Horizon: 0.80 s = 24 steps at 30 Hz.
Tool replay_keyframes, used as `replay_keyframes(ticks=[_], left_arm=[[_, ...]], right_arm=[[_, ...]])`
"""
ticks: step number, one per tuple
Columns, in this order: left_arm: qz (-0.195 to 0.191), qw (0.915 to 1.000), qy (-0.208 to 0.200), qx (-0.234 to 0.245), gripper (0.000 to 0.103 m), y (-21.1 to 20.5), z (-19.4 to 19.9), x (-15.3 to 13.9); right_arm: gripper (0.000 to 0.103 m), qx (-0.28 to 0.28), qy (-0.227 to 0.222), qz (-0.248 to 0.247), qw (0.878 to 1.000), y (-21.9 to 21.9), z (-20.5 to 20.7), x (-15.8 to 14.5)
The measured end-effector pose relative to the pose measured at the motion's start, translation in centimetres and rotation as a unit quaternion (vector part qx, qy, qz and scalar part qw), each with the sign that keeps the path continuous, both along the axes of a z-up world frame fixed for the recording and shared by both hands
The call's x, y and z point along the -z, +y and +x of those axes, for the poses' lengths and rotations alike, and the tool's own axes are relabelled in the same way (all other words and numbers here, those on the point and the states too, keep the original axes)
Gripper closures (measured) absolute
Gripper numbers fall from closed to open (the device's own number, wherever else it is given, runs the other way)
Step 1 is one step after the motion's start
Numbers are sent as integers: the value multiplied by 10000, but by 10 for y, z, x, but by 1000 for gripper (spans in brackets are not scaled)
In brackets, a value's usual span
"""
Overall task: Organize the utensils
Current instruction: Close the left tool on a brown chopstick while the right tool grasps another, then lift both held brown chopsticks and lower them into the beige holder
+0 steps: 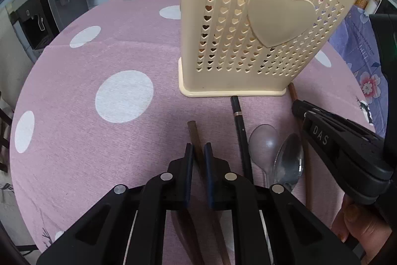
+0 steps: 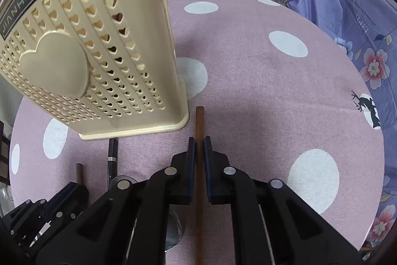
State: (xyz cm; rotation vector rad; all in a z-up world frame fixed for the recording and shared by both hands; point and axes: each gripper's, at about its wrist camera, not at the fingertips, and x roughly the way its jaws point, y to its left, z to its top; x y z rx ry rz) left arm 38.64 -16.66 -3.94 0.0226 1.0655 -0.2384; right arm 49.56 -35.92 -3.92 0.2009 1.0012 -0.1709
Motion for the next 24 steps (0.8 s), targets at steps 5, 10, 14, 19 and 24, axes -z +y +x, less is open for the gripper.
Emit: replay_keyframes(ticks=[5, 10, 14, 19, 24], left_arm=[[-338, 9994, 45, 28, 94, 0, -1, -5], [-816, 9965, -10, 154, 94, -2, -7, -21], [-1020, 9939, -224, 352, 95, -5, -18, -42], [-1166, 9896, -622, 570, 95, -4, -32, -77], [-1183, 9847, -1060, 710, 95, 3, -41, -112]], right_arm=[[95, 18, -146, 236, 9996, -9, -5, -2], [95, -9, -437, 478, 9979, -21, -19, -17], [95, -105, -791, 361, 9962, -25, -34, -40], [95, -251, -1187, 413, 9918, -34, -53, -75], [95, -443, -1493, 294, 9874, -42, -73, -111]])
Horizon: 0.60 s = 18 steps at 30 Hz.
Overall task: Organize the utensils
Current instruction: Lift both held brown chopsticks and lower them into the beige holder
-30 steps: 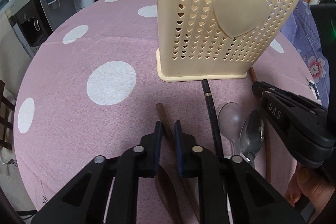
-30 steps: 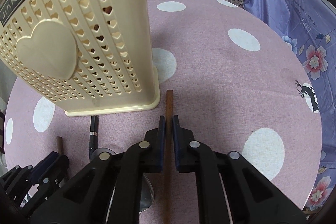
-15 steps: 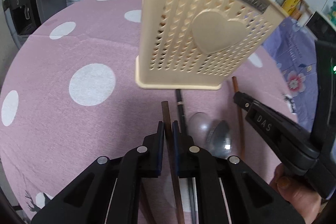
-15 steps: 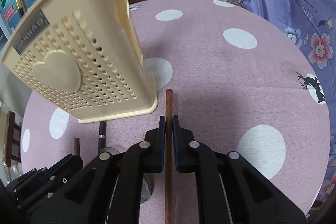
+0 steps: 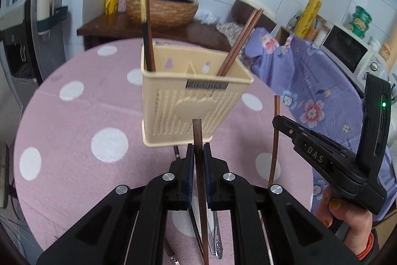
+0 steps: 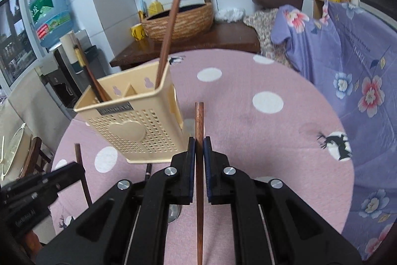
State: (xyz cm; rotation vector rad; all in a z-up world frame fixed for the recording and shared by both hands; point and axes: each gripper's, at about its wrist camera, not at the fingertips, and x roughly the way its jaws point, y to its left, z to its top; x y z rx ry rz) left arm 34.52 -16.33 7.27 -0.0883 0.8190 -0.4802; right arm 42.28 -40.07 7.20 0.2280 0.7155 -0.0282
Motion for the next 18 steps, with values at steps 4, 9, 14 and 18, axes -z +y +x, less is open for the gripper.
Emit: replay_keyframes(ticks=[4, 9, 14, 18], left_arm=[[51, 9994, -335, 35, 95, 7, -6, -21], [105, 9989, -466, -16, 95, 15, -7, -32], [76, 9984, -556, -37, 95, 24, -10, -42], [78, 9976, -686, -83, 95, 32, -11, -55]], right_arm=[[95, -138, -163, -133, 9997, -1, -17, -24], [95, -295, -182, -219, 9992, -2, -32, -39], [95, -332, -187, -147, 9992, -8, -41, -49], [95, -287, -236, -14, 9993, -15, -44, -61]])
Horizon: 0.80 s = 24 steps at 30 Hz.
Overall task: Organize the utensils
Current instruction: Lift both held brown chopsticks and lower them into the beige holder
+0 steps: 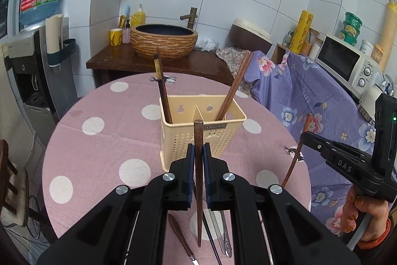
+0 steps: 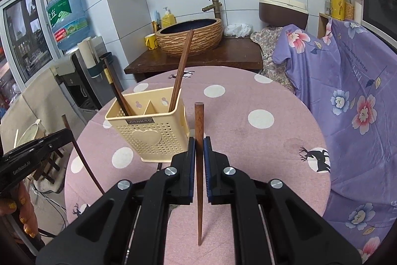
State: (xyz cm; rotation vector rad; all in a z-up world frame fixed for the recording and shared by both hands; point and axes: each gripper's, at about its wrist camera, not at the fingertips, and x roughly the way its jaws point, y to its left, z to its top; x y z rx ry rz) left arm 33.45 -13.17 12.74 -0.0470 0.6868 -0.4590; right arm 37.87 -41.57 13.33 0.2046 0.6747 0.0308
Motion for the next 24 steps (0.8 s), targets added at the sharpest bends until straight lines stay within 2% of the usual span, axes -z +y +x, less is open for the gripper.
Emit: replay_keyframes(ticks=[8, 13, 18, 21, 24], left_arm=[[-15, 9994, -326, -95, 95, 11, 3, -39], [-376, 9986, -365, -70, 95, 19, 13, -80], [-897, 9921, -775, -403, 95, 29, 28, -131], [-925, 9880, -1034, -682, 95, 26, 40, -147], [-913, 9853, -1143, -881, 95, 19, 54, -149]], right_arm=[[96, -100, -237, -273, 9993, 8, 3, -40], [96, -148, -441, -320, 9984, 15, 11, -84], [96, 17, -1060, -269, 9940, 24, 21, -145], [95, 182, -1428, -138, 9895, 27, 31, -173], [95, 313, -1595, -129, 9866, 33, 46, -182]])
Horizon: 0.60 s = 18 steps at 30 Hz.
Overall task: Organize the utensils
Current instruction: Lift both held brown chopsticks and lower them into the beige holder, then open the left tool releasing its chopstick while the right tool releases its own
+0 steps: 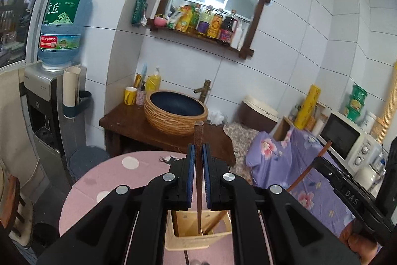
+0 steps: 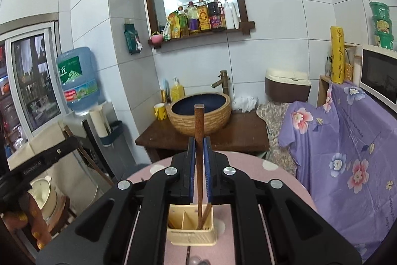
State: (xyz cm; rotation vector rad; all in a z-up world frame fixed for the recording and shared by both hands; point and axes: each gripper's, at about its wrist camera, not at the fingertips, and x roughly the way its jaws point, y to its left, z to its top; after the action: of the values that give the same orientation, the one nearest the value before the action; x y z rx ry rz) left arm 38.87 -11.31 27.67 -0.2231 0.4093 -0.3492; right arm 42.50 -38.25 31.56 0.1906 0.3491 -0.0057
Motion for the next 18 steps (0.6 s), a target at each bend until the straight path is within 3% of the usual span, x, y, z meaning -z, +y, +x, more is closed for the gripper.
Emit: replay_keyframes(ticks=[6, 18], left_arm=[[176, 9997, -47, -133, 95, -15, 17, 26], [761, 9963, 406, -12, 95, -36, 28, 116]], right_arm=[[95, 70, 158, -40, 9998, 14, 32, 32], [95, 18, 862, 49, 9963, 19, 63, 125]])
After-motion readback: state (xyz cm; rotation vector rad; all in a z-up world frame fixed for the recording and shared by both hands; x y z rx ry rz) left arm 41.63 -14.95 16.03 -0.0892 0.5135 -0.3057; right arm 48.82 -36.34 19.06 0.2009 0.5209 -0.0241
